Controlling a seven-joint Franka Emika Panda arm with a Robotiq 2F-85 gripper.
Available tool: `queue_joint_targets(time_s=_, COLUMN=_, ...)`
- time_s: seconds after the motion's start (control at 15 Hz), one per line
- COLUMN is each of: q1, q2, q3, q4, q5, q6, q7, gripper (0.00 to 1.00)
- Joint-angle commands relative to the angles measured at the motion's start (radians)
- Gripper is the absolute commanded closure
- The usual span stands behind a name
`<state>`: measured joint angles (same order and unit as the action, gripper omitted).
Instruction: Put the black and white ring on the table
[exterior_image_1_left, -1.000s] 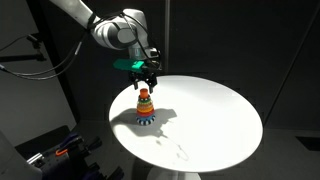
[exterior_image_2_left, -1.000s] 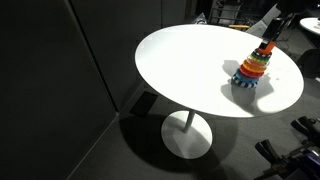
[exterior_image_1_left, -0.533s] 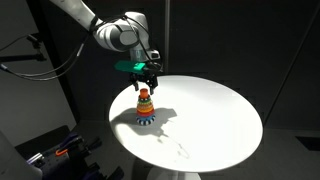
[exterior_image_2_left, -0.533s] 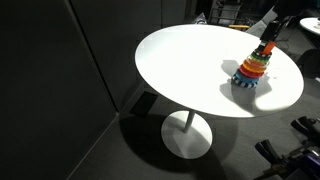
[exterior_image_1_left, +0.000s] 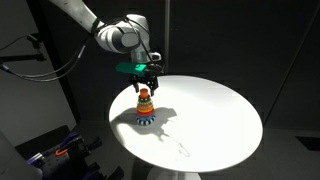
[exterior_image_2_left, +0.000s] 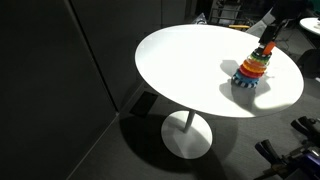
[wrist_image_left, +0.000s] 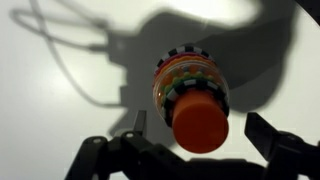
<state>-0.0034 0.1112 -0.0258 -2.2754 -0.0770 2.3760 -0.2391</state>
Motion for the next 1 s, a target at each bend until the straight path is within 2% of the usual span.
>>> queue_joint_targets(time_s=0.0, q1=-0.004, q2=0.016, q3=0.005, q4=0.024, q5=-0.028, q6=-0.009, q7=0.022, gripper=0.0)
queue_joint_targets(time_s=0.93, q1=-0.008, q2=0.027, q3=0.005, q4=0.03, q5=-0.012, q6=-0.016, q7=0.016, gripper=0.0)
